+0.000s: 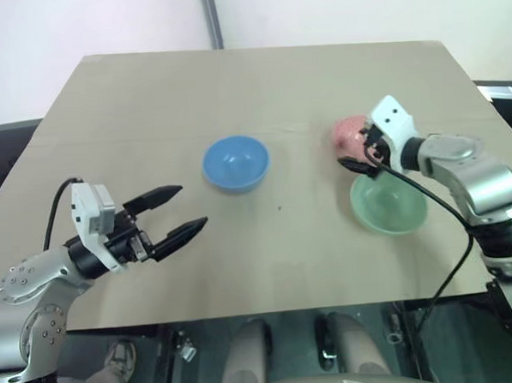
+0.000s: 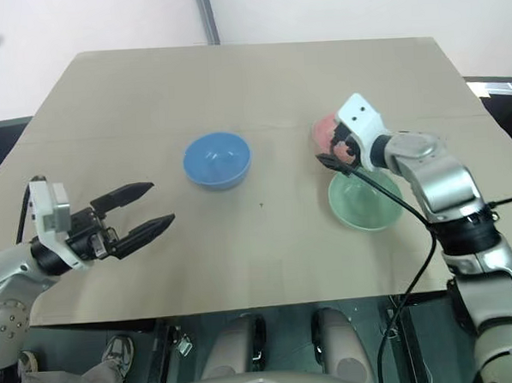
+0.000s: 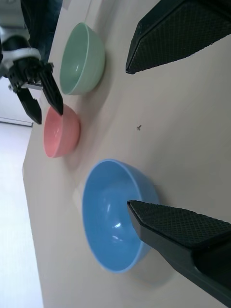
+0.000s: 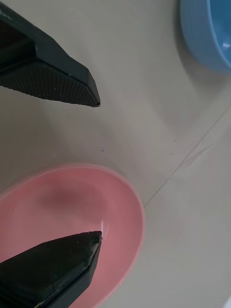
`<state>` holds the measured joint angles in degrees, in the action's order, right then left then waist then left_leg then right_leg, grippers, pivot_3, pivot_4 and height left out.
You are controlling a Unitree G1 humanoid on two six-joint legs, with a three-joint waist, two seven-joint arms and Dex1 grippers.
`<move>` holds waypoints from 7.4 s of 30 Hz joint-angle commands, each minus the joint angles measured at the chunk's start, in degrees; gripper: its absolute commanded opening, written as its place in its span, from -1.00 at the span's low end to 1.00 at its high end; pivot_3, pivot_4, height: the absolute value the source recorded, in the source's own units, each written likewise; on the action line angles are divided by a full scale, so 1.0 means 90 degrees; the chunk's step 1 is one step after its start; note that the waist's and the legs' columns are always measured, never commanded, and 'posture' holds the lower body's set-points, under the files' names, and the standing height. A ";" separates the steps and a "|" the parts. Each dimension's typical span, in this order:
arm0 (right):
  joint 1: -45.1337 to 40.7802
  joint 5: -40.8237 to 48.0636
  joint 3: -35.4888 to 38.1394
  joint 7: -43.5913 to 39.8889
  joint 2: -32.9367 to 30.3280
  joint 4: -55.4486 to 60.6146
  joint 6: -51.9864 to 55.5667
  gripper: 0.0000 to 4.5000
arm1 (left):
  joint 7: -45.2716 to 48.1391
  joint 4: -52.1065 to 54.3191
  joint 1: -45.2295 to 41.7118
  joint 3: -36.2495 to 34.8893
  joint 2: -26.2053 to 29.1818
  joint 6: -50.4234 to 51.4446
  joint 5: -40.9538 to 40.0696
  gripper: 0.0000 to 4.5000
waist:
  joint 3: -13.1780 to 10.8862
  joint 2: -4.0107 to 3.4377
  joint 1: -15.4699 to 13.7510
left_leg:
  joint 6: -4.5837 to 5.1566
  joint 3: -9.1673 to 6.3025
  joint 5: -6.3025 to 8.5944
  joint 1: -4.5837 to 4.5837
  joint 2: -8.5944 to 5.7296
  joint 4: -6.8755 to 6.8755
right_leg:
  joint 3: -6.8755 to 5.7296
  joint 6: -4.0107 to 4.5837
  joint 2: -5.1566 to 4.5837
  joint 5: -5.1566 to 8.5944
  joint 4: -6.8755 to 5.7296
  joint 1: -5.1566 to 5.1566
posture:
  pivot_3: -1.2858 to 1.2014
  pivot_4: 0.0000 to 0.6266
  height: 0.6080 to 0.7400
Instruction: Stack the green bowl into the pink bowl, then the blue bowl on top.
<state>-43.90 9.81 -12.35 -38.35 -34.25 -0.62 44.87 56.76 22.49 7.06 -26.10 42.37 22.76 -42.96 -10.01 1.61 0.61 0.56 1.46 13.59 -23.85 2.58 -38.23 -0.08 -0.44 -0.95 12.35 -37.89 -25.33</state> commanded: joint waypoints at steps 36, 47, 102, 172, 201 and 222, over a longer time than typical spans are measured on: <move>0.0578 -0.0262 -0.1946 -0.1381 0.0252 0.2652 -0.0037 -0.98 | -0.0235 0.0061 -0.0144 0.0312 -0.0287 -0.0220 0.0165 1.00 | 0.0000 -0.0001 0.0016 | 0.0002 -0.0013 0.0001 0.0018 0.0013 -0.0015 | -0.0008 0.0005 0.0010 0.0019 -0.0021 0.0004 | 0.03 -0.52 1.00; 0.0397 -0.0495 -0.1781 -0.1178 0.0884 0.2028 -0.0563 0.37 | -0.0135 -0.0062 -0.0250 0.0350 -0.0238 -0.0198 0.0167 1.00 | -0.0001 -0.0002 -0.0008 | 0.0002 -0.0014 0.0001 0.0008 0.0010 -0.0013 | -0.0009 -0.0018 0.0005 0.0006 -0.0011 0.0002 | 0.03 -0.52 1.00; 0.2772 0.1853 0.0750 0.0498 -0.1632 0.4415 0.2801 -0.61 | 0.1028 -0.0439 -0.0433 0.0563 -0.0025 -0.0712 0.0113 1.00 | -0.0002 -0.0002 0.0004 | 0.0002 -0.0006 0.0001 0.0007 0.0008 -0.0010 | -0.0006 0.0003 0.0006 0.0022 -0.0005 0.0001 | 0.03 -0.52 1.00; 0.2414 0.3005 0.2611 0.0672 -0.1251 0.5564 0.1099 0.60 | 0.1456 -0.4742 -0.6237 0.4646 0.0880 -0.4717 0.5676 -0.98 | -0.0008 -0.0003 -0.0102 | 0.0008 0.0041 0.0004 -0.0005 0.0007 -0.0012 | 0.0038 -0.0034 0.0017 0.0000 -0.0011 -0.0018 | 0.03 -0.52 1.00; 0.3597 0.3232 0.3534 0.1257 -0.1341 0.5809 0.1081 0.60 | 0.2627 -0.3554 -0.7127 0.4167 -0.0467 -0.2768 0.3472 0.01 | -0.0008 -0.0002 -0.0115 | 0.0010 0.0045 0.0004 0.0002 0.0007 -0.0028 | 0.0059 -0.0046 0.0030 -0.0007 -0.0017 -0.0011 | 0.03 -0.52 1.00; 0.4575 0.3135 0.3649 -0.0769 -0.2030 0.4484 -0.0281 1.00 | -0.0077 -0.0700 -0.1669 0.0250 -0.0128 -0.0258 0.2038 0.98 | -0.0004 0.0006 -0.0003 | 0.0010 0.0060 0.0004 0.0019 0.0012 -0.0022 | 0.0078 -0.0051 0.0025 -0.0010 -0.0014 -0.0005 | 0.03 -0.52 1.00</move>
<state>-3.06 38.27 16.68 -43.31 -51.51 39.44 44.77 55.33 14.62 -8.58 -20.25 40.83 23.89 -23.63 -10.04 1.66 0.58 0.65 1.96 13.63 -23.76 2.70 -38.44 0.61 -0.90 -0.72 12.26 -37.99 -25.41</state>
